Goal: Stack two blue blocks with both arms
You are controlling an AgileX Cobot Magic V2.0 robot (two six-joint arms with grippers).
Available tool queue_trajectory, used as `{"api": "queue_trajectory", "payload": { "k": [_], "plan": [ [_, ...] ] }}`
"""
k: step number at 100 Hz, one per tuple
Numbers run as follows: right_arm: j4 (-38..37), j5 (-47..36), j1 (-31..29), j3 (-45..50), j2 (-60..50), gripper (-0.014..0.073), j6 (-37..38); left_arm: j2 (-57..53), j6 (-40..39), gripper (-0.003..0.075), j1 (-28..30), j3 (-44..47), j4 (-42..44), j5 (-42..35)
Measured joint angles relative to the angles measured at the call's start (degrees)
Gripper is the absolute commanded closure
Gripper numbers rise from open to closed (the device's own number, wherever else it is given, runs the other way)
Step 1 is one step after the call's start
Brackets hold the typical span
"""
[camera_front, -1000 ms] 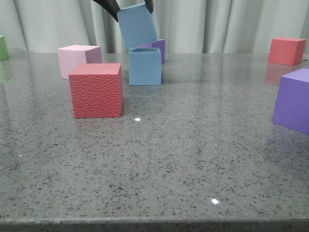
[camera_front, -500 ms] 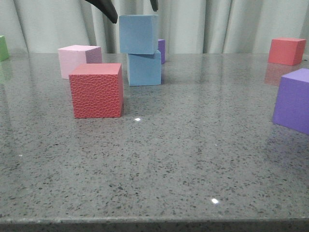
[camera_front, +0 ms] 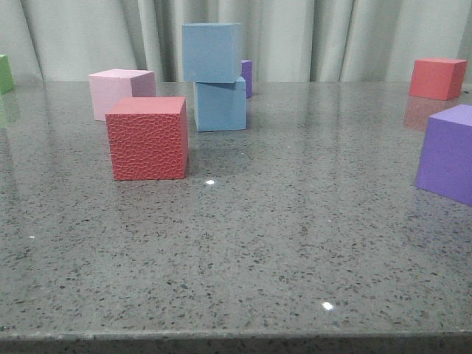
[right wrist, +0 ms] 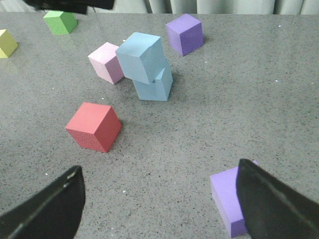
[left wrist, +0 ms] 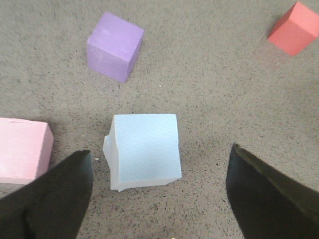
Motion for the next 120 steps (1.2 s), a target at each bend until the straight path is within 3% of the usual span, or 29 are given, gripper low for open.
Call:
{"api": "queue_trajectory", "payload": {
  "k": [12,20,29,41,55,69,120],
  "plan": [
    [-0.39,-0.56,0.00,2.35,-2.19,-0.0010,0.00,-5.16,0.85,0.0202,0.00,3.93,1.70,-0.66],
    [-0.45,-0.98,0.00,4.04,-3.57,0.0052,0.00,-9.66,1.21,0.0237,0.00,7.75,2.85,-1.71],
    [-0.90,-1.21,0.00,5.71,-5.21,0.0199,0.00,-15.21,1.30,0.0302,0.00,13.64,3.99,-3.21],
    [-1.65,-1.34,0.00,8.29,-7.73,0.0459,0.00,-23.57,1.34,0.0409,0.00,23.58,4.54,-8.87],
    [-2.32,-1.45,0.00,10.91,-11.44,0.0668,0.00,-33.66,1.34,0.0565,0.00,35.69,4.83,-17.04],
    [-2.58,-1.45,0.00,13.48,-15.94,0.0662,0.00,-42.65,1.34,0.0741,0.00,46.00,5.37,-20.95],
    [-4.53,-1.85,0.00,24.15,-32.98,0.0662,-0.51,-71.16,1.34,0.0738,0.00,74.03,8.60,-28.27]
  ]
}}
